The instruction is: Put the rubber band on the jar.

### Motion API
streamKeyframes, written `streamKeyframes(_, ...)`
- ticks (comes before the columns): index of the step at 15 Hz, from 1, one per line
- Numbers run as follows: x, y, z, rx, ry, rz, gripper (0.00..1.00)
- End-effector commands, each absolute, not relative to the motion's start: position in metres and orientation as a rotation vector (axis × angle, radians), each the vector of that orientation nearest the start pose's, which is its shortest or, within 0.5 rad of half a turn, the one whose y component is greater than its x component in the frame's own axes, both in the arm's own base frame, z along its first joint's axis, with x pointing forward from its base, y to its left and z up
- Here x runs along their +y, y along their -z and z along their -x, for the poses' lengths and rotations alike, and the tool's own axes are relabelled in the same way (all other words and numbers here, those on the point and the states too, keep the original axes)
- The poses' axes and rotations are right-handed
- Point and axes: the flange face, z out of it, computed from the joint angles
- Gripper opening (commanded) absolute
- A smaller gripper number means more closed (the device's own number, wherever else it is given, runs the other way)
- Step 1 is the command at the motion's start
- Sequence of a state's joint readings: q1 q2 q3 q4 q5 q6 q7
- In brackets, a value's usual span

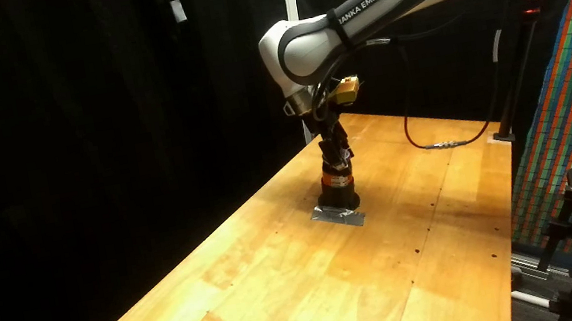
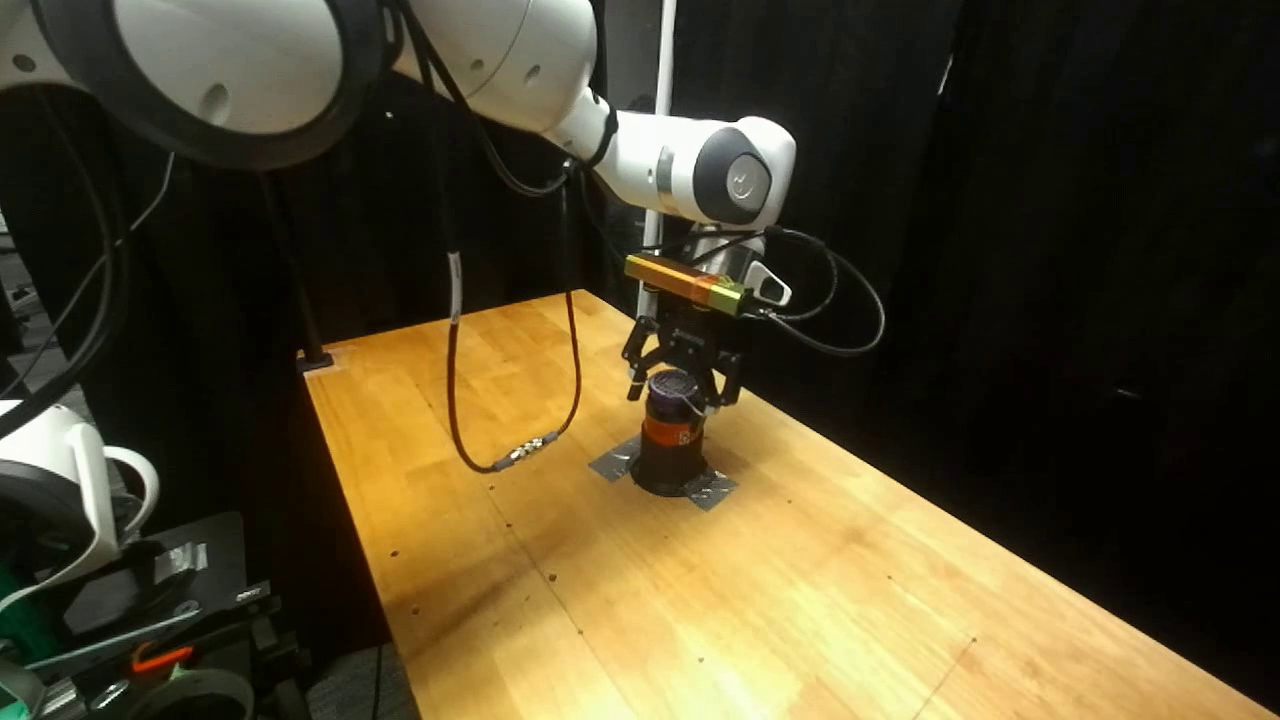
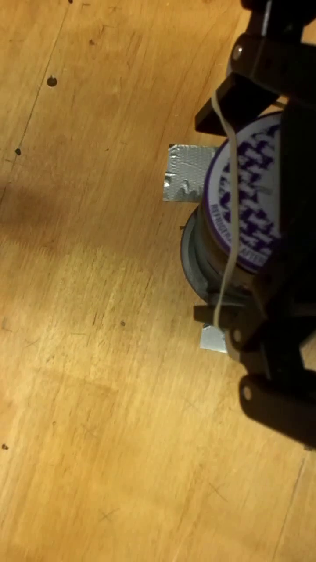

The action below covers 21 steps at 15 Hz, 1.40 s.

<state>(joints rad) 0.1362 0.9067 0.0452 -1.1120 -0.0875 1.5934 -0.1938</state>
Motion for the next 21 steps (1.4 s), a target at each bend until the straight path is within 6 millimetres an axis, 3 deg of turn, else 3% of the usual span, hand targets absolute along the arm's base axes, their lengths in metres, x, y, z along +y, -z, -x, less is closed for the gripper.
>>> streamKeyframes(1,0.099,-0.249,-0.680,-0.564,-0.661,3.112,1.00)
streamKeyframes(5,0.097,-0.251,-0.663,-0.521,-0.527,3.152,1.00)
streamKeyframes(11,0.099,-0.246,-0.637,-0.473,-0.158,3.188,1.00)
streamKeyframes(19,0.084,-0.247,-0.567,-0.360,0.229,3.197,1.00)
streamKeyframes(20,0.081,-0.248,-0.556,-0.353,0.269,3.190,0.98)
streamKeyframes(21,0.078,-0.248,-0.545,-0.353,0.309,3.182,0.75)
